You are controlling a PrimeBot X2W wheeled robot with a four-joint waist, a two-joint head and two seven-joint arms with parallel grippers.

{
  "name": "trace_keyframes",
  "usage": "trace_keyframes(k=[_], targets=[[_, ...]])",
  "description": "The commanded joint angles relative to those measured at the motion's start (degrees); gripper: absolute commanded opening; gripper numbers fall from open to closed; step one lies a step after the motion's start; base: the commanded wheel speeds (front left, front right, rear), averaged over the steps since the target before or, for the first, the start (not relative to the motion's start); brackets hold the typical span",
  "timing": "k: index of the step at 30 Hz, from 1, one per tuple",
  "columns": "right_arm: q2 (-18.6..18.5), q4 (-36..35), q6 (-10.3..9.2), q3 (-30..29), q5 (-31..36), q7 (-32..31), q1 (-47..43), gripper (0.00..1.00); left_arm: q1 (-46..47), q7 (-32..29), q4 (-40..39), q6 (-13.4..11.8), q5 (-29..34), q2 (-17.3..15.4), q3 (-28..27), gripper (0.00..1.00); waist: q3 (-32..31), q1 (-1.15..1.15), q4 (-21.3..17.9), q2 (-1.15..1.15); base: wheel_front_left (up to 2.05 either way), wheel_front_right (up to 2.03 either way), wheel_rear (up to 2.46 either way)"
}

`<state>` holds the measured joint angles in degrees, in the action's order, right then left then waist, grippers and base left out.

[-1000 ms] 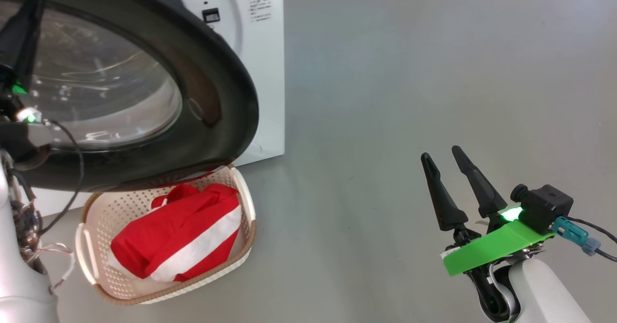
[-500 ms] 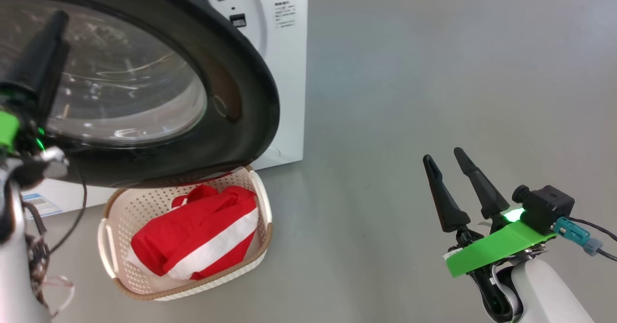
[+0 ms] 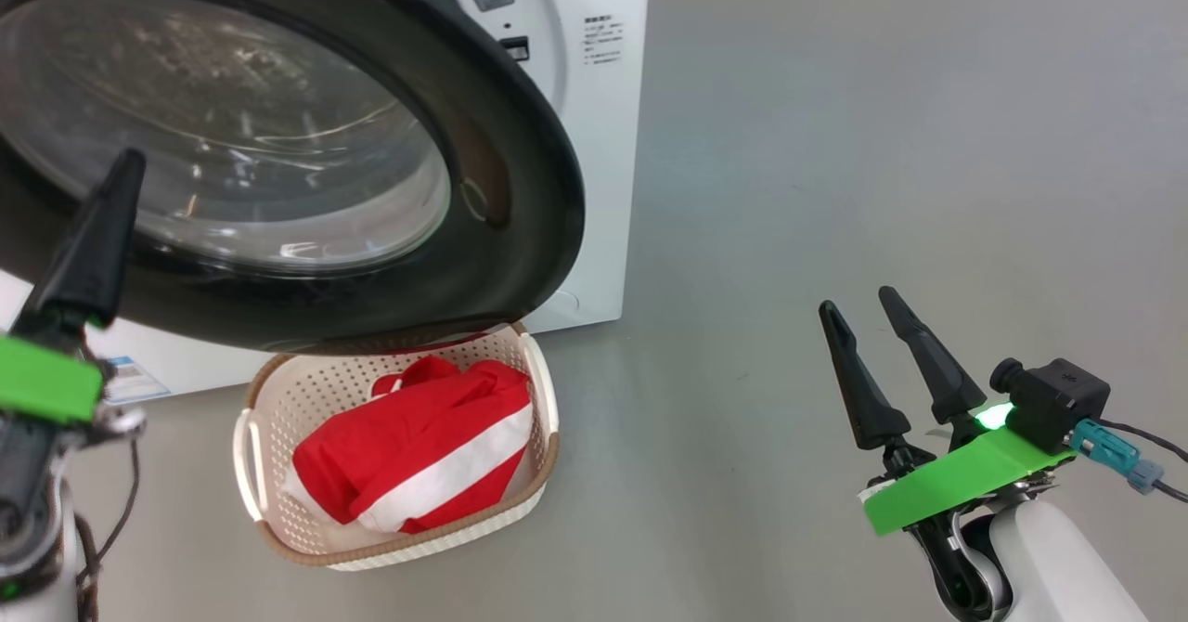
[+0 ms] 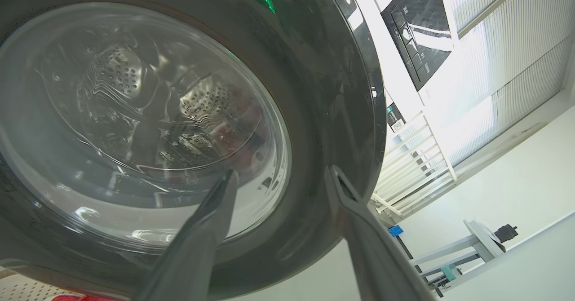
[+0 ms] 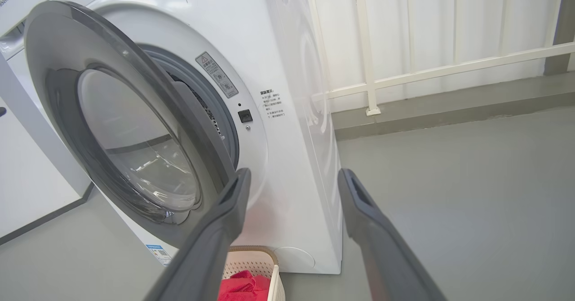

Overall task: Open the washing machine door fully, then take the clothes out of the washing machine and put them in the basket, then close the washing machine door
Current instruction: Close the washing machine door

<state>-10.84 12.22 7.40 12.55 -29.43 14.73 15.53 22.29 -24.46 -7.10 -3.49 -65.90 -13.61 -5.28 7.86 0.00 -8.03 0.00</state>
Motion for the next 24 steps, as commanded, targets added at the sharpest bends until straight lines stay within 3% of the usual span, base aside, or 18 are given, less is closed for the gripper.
trace_keyframes(k=[1, 8, 13, 24], targets=[[-0.31, -1.36, 0.09, 1.14, -0.45, 0.27, 0.0, 1.0, -0.39, 1.56, -2.34, 1.7, 2.35, -2.58, -2.11, 1.0, -0.08, 0.0, 0.55, 0.0, 0.0, 0.0, 0.0], [-0.64, -1.85, 0.09, -0.03, -0.31, 0.27, -0.32, 1.0, -7.12, 9.89, -2.09, 6.24, 9.9, -2.42, -1.53, 1.0, 0.29, 0.0, 2.25, 0.0, 0.0, 0.0, 0.0], [-0.86, -2.0, 0.09, -0.48, -0.23, 0.27, -0.29, 1.0, -10.52, 15.52, -0.93, 8.12, 15.28, -2.61, -0.51, 1.0, 0.33, 0.0, 3.0, 0.0, 0.0, 0.0, 0.0], [-1.29, -2.33, 0.09, -0.84, -0.06, 0.27, -0.57, 1.0, -17.48, 31.6, 3.86, 9.34, 28.44, -1.54, 2.72, 1.0, 0.19, 0.0, 4.23, 0.0, 0.0, 0.0, 0.0]])
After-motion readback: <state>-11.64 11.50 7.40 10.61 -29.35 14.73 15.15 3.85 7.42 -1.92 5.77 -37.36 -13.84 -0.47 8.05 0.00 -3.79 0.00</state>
